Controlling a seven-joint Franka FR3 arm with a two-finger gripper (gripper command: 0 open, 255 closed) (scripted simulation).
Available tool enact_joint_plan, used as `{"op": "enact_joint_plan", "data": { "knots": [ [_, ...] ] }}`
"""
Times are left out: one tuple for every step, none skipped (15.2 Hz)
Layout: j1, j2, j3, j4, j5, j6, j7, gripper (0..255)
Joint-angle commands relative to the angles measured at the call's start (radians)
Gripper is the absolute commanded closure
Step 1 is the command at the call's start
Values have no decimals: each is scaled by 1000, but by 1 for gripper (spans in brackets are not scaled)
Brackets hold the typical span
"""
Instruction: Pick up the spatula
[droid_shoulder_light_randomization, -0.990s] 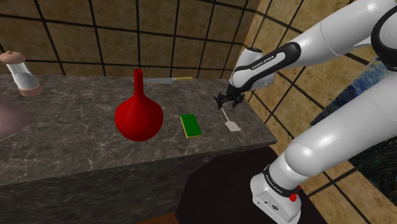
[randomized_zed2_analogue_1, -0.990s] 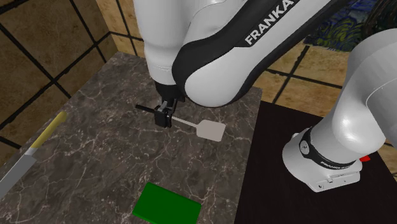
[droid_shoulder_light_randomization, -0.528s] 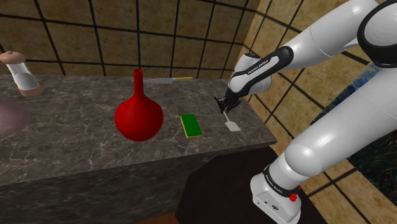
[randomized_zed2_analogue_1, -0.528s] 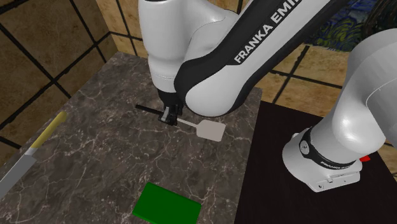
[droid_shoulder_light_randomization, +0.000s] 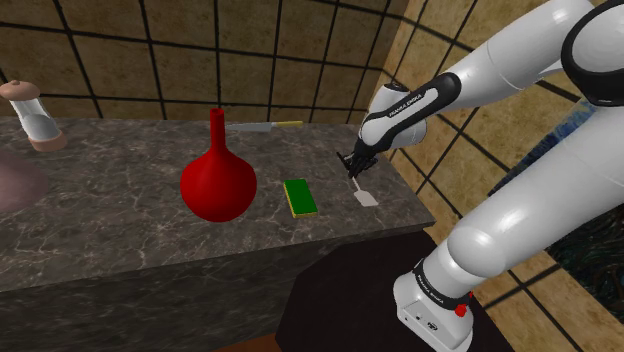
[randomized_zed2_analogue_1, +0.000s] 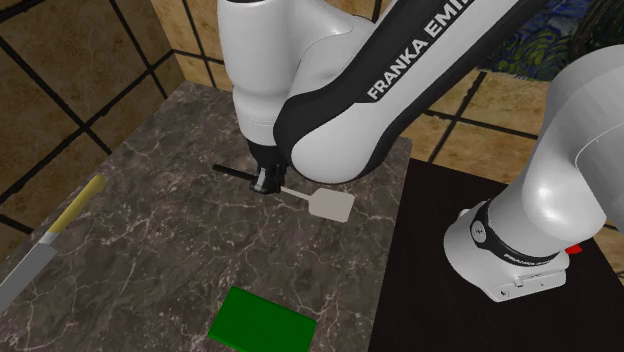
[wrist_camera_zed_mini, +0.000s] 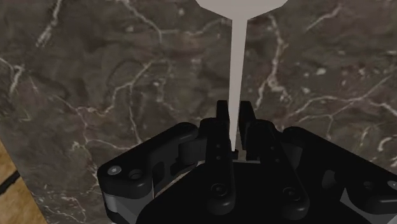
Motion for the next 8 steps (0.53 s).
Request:
{"op": "enact_joint_plan", "data": {
  "knots": [
    [-1, -14, 1, 2, -3, -16, 2, 255],
    [-2, -29, 1, 4, -6, -33, 5, 255],
    [-2, -44, 2, 6, -9, -50, 7, 255],
    [-3, -58, 3, 9, -12, -67, 8, 255],
    [-4, -73, 3, 12, -14, -84, 10, 255],
    [-5, -87, 4, 15, -17, -101, 12, 255],
    [-6, -100, 5, 19, -18, -118, 13, 255],
    [-6, -114, 6, 22, -20, -135, 14, 255]
  ]
}}
